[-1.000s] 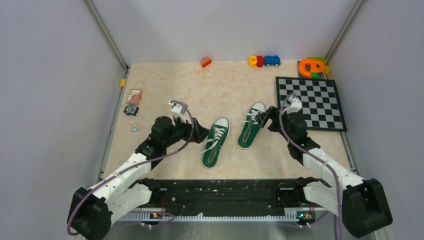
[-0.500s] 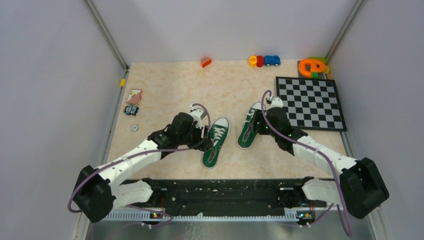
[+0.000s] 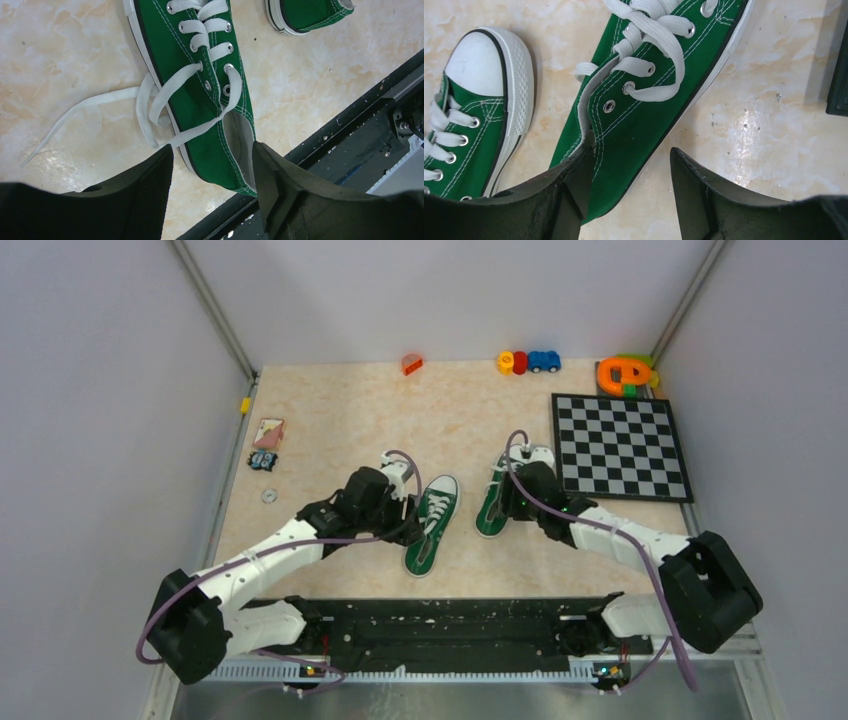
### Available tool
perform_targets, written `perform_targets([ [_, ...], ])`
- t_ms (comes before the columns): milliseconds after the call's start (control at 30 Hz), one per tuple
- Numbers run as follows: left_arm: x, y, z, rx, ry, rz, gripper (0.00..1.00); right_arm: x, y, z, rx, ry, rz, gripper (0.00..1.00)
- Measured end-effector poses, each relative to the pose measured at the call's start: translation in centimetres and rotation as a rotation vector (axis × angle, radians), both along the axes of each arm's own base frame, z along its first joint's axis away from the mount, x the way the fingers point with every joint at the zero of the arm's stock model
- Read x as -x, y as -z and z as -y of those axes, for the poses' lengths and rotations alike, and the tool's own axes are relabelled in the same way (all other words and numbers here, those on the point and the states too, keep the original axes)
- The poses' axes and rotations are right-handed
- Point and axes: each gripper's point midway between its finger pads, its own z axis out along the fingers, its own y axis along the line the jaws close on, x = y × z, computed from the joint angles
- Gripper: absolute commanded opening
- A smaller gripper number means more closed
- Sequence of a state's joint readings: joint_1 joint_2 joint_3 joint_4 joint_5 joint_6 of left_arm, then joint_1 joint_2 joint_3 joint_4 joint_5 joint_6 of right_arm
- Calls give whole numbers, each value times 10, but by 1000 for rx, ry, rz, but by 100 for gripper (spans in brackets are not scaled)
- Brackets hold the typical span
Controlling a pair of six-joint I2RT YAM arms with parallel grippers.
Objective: Tie the shoes
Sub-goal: Move the shoe to the center of the board.
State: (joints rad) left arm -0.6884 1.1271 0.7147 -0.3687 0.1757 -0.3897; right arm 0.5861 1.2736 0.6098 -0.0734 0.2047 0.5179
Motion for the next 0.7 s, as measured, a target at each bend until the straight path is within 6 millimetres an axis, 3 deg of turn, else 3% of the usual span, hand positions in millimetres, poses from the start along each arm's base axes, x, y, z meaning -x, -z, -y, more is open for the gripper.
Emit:
perform_targets([
  [67,0,1,0,-2,1,-4,63,0,6,-1,14,9,-13,58],
  [200,1,8,1,-15,5,-28,61,-6,12,-2,52,33,-30,43],
  [400,5,18,2,-48,18,-69,61,-30,-1,7,154,110,1,0],
  [700,4,23,11,-136,27,-109,60,-76,-22,43,263,215,35,0],
])
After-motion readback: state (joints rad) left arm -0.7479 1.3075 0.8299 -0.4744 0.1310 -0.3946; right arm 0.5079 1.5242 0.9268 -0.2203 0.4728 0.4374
